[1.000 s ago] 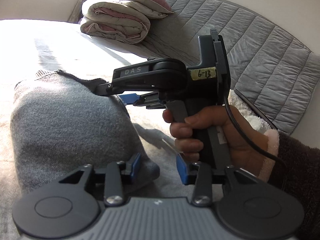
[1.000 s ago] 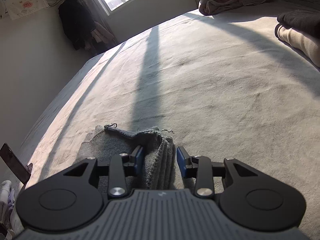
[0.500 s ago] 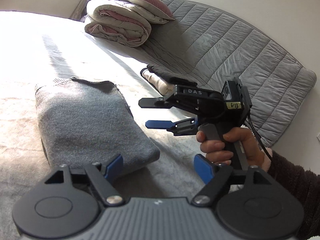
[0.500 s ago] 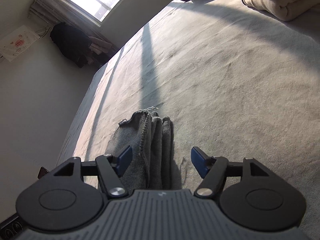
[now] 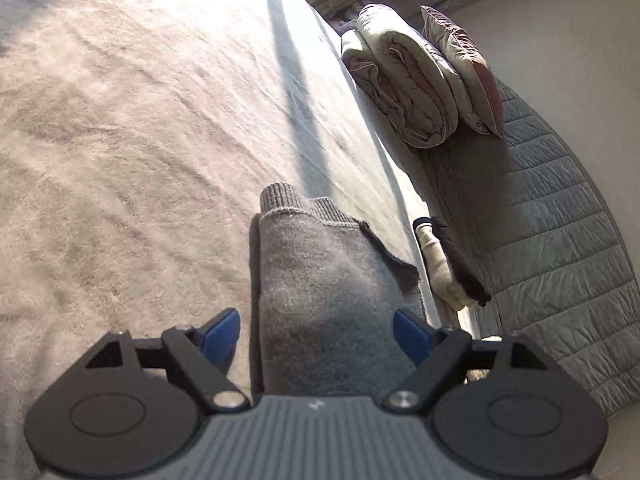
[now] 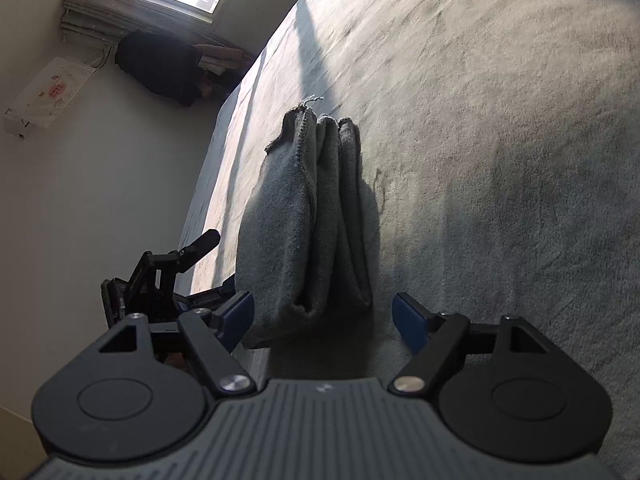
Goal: Fold clothes
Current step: 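Grasp the folded sweater edges with both grippers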
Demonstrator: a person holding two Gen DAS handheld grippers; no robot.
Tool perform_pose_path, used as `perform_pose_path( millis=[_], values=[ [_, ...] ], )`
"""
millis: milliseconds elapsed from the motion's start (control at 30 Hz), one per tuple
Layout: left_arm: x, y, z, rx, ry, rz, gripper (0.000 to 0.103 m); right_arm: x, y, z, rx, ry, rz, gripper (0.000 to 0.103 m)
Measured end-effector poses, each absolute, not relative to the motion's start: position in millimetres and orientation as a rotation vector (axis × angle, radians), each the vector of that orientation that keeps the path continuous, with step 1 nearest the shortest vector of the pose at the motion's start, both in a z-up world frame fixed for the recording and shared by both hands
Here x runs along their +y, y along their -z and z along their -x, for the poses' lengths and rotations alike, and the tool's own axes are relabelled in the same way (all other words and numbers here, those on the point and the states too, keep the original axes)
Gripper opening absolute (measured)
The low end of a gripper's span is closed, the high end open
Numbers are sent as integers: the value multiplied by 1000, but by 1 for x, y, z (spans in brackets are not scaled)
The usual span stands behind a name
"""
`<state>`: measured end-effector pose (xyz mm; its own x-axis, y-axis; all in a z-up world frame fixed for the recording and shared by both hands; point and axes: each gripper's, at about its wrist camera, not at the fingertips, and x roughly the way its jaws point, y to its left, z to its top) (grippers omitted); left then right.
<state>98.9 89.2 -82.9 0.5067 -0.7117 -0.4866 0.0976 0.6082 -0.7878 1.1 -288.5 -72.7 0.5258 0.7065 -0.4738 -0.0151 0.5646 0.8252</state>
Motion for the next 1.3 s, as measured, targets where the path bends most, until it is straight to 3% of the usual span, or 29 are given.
perform_pose_path(
  millis=[267,333,367,400,433,600,967,1300],
  values=[
    [65,95,-161,965,667,825,82,-257,73,-9,894,-504,-772,80],
    [54,93,-165,982,666,785,64,-253,74,-14,894,-507,-763,78],
    [51,95,-164,992,644,794,44,-251,75,-17,896,-510,-756,68],
    [49,97,-163,1001,620,803,37,-250,78,-20,909,-521,-759,45],
    [46,99,-162,1010,596,813,35,-252,81,-24,929,-536,-785,37],
    [58,92,-138,945,486,941,19,-273,82,-34,944,-581,-923,29],
    [69,48,-16,854,270,1053,17,-340,53,-48,995,-596,-1042,27],
    [52,69,108,826,126,974,19,-340,70,-41,1117,-555,-973,30]
  ],
)
